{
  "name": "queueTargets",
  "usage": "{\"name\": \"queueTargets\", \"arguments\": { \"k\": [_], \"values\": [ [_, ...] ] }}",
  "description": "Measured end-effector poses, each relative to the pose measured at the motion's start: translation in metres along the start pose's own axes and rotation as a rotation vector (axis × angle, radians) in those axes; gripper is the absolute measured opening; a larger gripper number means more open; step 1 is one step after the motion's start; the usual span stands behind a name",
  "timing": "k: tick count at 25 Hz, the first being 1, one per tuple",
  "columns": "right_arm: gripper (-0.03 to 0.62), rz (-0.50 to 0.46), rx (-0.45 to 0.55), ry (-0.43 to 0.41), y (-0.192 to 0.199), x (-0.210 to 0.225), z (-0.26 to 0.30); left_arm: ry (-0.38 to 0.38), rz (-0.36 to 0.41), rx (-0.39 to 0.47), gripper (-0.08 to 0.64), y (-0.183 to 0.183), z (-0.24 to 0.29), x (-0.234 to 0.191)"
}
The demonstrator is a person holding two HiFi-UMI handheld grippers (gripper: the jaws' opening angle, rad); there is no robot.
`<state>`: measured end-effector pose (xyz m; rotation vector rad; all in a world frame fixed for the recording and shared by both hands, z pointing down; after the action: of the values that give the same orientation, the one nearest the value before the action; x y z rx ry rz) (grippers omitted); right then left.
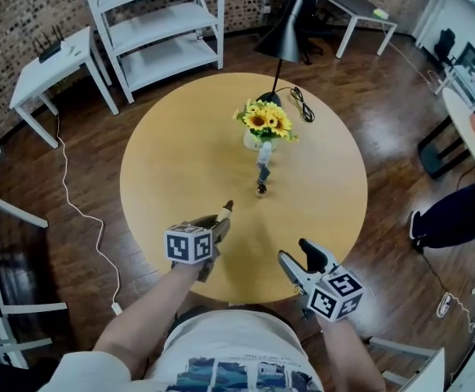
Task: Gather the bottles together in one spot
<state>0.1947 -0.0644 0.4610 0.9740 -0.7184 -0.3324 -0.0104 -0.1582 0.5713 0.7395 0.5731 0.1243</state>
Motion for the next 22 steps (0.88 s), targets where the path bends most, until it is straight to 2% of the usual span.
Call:
{"name": "queueTargets", "arguments": {
  "k": [6,9,11,15,18,20,22],
  "values": [
    [0.229,0.202,0.106,-0.238,-0.021,-0.067,0.037,0.325,-0.007,0.128,0.150,0.009,-0.093,0.051],
    [0.227,0.297,0.130,-0.336,-0.020,-0.098,0.051,0.435,0.021,0.169,0.150,0.013,-0.133,0.064],
    [0.214,0.355,0.138,-0.378,-0.015,-0.116,0.059,0.488,0.042,0.188,0.150,0.017,-0.156,0.069],
    [0.198,0.425,0.142,-0.392,-0.001,-0.143,0.061,0.566,0.085,0.197,0.150,0.031,-0.192,0.074],
    [0.121,0.470,0.167,-0.438,0.008,-0.164,0.054,0.615,0.112,0.186,0.150,0.046,-0.209,0.076],
    [0.079,0.473,0.182,-0.444,0.014,-0.175,0.048,0.643,0.120,0.175,0.150,0.056,-0.218,0.076],
    [0.063,0.446,0.178,-0.422,0.020,-0.183,0.041,0.659,0.121,0.161,0.150,0.065,-0.224,0.076]
  ]
}}
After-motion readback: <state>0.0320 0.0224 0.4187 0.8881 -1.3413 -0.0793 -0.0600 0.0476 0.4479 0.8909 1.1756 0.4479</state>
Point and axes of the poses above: the fingertips, and each gripper's own axes: z forward along the fingers, x to its right, y out of its underside, the point moved 4 cm from there along -z, backward along the fingers, and after that the axes turned 7 degrees about -y, right-handed, at the moved point
